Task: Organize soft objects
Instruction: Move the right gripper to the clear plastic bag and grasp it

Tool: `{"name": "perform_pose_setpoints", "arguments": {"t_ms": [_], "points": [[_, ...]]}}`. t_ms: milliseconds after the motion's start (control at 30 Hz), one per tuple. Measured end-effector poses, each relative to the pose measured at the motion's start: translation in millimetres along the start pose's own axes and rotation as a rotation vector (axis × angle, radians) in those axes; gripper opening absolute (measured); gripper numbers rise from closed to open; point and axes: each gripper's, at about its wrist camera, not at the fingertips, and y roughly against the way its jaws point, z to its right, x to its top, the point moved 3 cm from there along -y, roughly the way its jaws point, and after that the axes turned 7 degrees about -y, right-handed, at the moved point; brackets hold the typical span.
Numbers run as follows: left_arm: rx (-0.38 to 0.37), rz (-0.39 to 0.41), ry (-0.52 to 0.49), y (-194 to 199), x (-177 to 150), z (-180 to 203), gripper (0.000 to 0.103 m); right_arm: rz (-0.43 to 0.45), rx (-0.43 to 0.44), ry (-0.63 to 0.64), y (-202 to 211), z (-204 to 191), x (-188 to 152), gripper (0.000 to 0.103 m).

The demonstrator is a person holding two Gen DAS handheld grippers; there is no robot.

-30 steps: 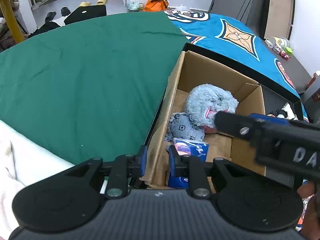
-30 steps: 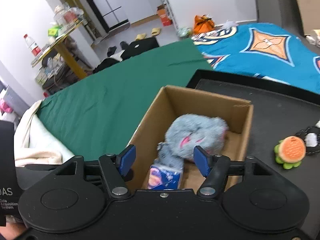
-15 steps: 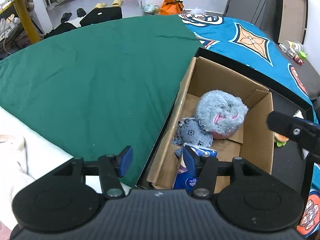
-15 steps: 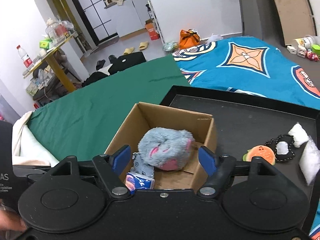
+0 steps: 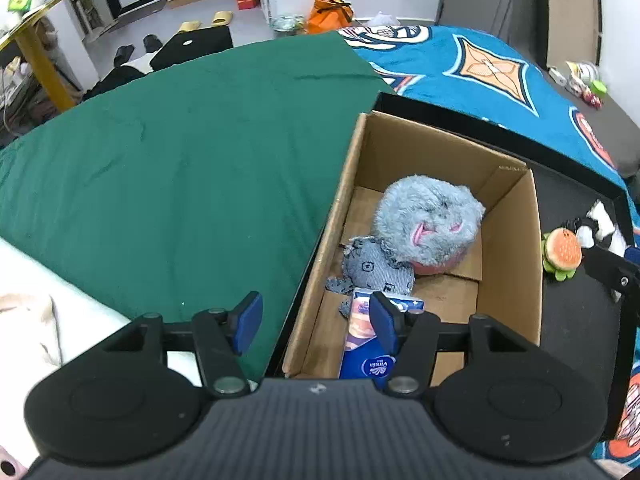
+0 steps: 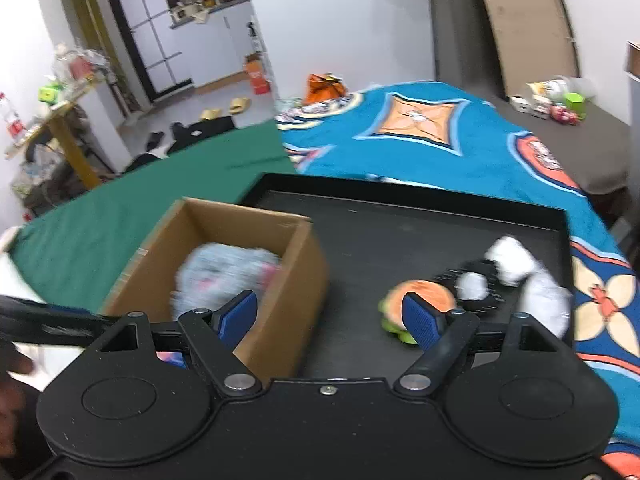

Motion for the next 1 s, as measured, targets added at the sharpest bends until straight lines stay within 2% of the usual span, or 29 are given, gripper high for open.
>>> {"name": "perform_pose_setpoints", "arguments": {"t_ms": [267,567,667,767,1000], "points": [[0.021,-0.016,-0.019,-6,0,6,0.058,-0.009,-0.075,-0.038,-10,40,0,0.079],[0.043,-0.037,-0.062,-13,4,20,0.058,0.05,-0.173,-0.057,-7,70,8,0.079],[0.04,-0.033,-0.08,-13,7,27,0.058,0.089,-0.195,-0.046,-3,75,13,0.086],[0.062,-0.034,-0.102,-14,9,33,0.059,0.114,-0.22,-0.042,-2,82,17,0.086],[0.092,-0.04,-0.118,-15,8,40,0.065,0.111,-0.291,-0.062,-12,106,22,0.086]]}}
